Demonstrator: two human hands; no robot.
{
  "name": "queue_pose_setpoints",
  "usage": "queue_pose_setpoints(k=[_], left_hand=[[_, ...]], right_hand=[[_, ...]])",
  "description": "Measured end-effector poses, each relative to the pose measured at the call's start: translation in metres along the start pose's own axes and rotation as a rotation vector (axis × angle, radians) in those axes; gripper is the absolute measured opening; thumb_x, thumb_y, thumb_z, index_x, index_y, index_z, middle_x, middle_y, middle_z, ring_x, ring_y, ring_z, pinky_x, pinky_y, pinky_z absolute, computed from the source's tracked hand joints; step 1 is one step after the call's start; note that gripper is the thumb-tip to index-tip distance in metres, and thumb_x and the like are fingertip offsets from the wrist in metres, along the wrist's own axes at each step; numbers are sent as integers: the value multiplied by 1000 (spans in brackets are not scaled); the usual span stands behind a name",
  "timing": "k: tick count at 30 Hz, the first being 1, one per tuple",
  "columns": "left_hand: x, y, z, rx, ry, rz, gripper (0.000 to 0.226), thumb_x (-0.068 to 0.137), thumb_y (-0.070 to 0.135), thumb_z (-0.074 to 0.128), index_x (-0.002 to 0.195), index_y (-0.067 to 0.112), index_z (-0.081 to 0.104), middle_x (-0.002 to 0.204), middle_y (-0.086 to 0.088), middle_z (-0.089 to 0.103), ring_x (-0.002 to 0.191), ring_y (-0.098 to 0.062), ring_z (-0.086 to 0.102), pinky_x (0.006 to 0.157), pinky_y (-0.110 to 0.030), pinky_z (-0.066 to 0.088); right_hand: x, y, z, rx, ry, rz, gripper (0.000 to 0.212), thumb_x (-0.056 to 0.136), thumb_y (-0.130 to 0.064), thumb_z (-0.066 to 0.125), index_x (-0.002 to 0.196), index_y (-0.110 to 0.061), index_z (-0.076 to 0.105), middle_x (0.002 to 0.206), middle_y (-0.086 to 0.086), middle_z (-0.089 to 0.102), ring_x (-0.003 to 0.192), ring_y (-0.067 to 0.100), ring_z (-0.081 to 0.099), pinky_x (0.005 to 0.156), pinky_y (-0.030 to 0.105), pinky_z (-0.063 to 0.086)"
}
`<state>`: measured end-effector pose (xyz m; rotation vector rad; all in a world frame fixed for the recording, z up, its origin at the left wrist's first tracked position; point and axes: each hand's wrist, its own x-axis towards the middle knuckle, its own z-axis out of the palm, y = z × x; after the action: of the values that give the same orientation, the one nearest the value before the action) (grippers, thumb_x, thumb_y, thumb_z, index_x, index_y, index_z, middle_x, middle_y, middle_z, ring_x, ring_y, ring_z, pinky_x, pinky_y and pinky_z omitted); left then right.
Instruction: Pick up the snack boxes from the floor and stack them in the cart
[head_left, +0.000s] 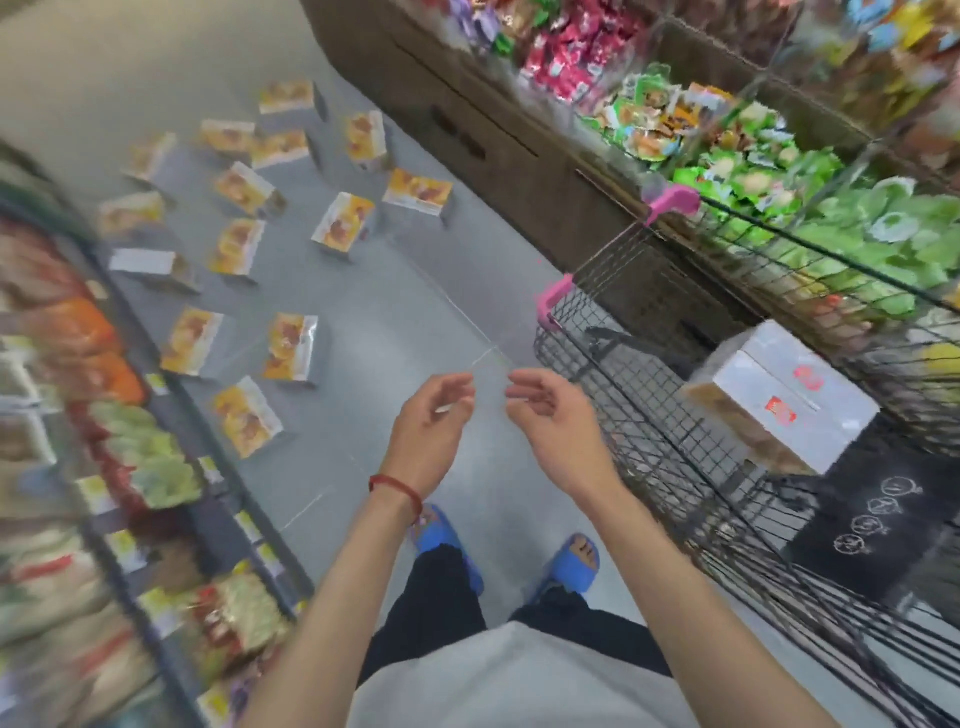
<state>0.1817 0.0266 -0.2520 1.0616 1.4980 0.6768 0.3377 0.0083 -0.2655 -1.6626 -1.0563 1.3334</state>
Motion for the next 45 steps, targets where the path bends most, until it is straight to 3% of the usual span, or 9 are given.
queue_pose_setpoints(k=[6, 14, 19, 25, 29, 32, 39, 43, 45], left_hand=[[23, -18, -105, -51, 112, -14, 22, 99, 9, 58, 114, 22, 66, 110, 5, 71, 109, -16, 66, 82, -22, 46], [71, -22, -201, -106, 206, -46, 19, 100, 13, 57, 113, 25, 64, 108, 10, 70, 111, -16, 66, 83, -22, 47], [126, -10, -233, -135, 266, -92, 19, 100, 17, 58, 111, 30, 66, 114, 6, 71, 112, -16, 66, 98, -34, 51], [222, 26, -254, -160, 305, -112, 21, 101, 16, 57, 119, 20, 65, 116, 4, 70, 113, -14, 65, 87, -22, 48], [291, 63, -259, -205, 333, -166, 24, 102, 16, 55, 124, 17, 64, 118, 2, 68, 102, -9, 66, 81, -16, 47], [338, 85, -265, -244, 373, -178, 22, 102, 18, 54, 123, 20, 63, 121, 1, 67, 100, -6, 66, 84, -20, 49], [408, 106, -300, -313, 430, -259, 22, 102, 17, 54, 121, 20, 64, 116, 4, 68, 107, -17, 67, 90, -28, 48], [439, 99, -336, -347, 453, -291, 21, 102, 17, 55, 121, 21, 64, 119, 0, 69, 109, -19, 67, 88, -27, 47], [453, 93, -353, -349, 453, -295, 21, 102, 17, 54, 120, 22, 64, 121, -1, 68, 109, -19, 67, 80, -25, 48]], right_hand=[[36, -37, 104, -41, -114, 17, 29, 95, -5, 65, 113, -27, 66, 109, -1, 73, 93, 7, 68, 82, 17, 51], [86, -81, 189, -43, -178, 43, 28, 96, -7, 65, 112, -30, 68, 110, -6, 73, 95, 2, 68, 75, 9, 49], [146, -104, 214, -33, -204, 78, 26, 97, -7, 65, 112, -28, 68, 110, -3, 73, 88, 4, 66, 72, 19, 52], [253, -140, 228, -47, -237, 94, 25, 98, -9, 63, 114, -29, 67, 114, -2, 73, 95, 3, 67, 71, 9, 51], [326, -171, 232, -79, -296, 115, 26, 99, -9, 62, 117, -27, 67, 115, -2, 73, 99, 5, 67, 73, 8, 49], [376, -191, 238, -137, -356, 100, 26, 99, -11, 62, 120, -26, 68, 114, -6, 73, 101, 2, 67, 76, 9, 51], [470, -226, 275, -220, -386, 114, 25, 98, -11, 62, 119, -23, 69, 112, -4, 74, 102, 3, 67, 81, 10, 51], [506, -242, 318, -270, -429, 107, 26, 99, -12, 61, 119, -26, 67, 114, -5, 72, 103, 2, 66, 84, 16, 50], [522, -246, 342, -276, -434, 106, 26, 99, -13, 61, 120, -25, 67, 114, -5, 71, 104, 3, 66, 81, 12, 50]])
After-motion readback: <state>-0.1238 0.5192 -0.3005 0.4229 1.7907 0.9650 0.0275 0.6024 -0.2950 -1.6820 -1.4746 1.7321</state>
